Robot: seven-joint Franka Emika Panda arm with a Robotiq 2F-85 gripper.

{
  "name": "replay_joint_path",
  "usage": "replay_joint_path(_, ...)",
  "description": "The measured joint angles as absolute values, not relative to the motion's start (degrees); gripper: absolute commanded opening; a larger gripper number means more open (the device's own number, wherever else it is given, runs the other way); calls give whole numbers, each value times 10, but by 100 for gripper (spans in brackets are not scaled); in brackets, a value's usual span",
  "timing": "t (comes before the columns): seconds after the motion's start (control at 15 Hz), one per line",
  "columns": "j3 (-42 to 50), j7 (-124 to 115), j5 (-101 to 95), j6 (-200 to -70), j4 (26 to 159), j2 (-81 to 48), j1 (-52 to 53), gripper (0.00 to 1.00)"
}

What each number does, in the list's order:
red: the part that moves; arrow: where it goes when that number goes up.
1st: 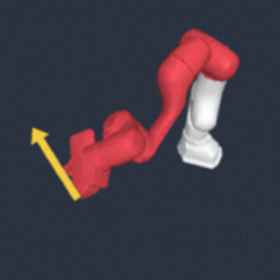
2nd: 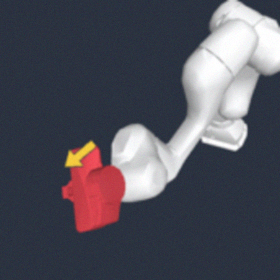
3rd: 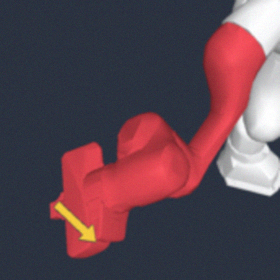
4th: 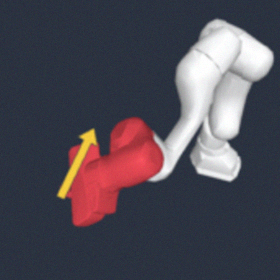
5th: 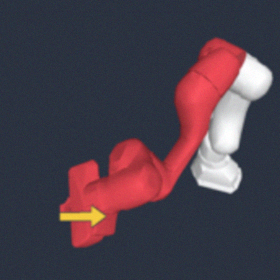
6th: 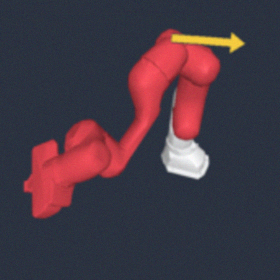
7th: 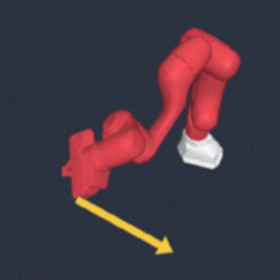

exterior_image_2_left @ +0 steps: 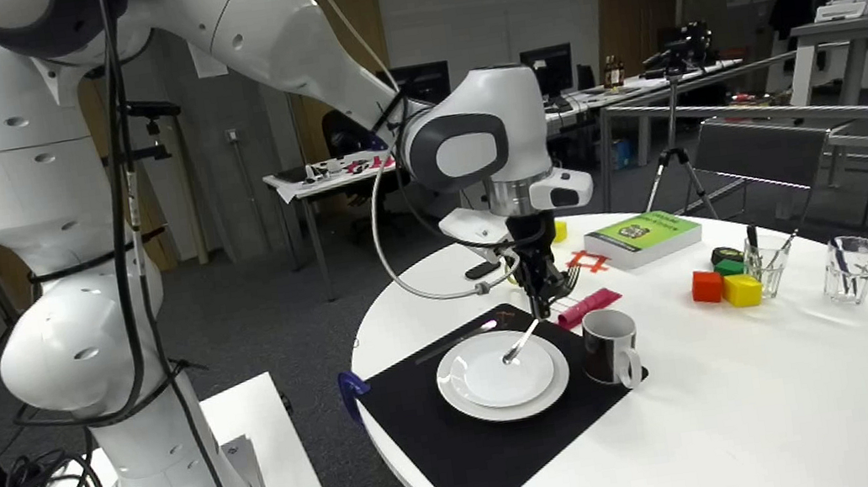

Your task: Take the fork out of the cup then move the cup off of the table mat

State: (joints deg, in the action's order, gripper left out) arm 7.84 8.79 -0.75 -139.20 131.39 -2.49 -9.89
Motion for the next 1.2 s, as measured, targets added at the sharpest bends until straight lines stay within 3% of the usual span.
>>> replay_joint_path(0.13, 78, 88, -7, -1392, 1314, -25, -99, 1)
replay_joint_path(1.2, 90, 183, 63, -1374, 1309, -57, -118, 1)
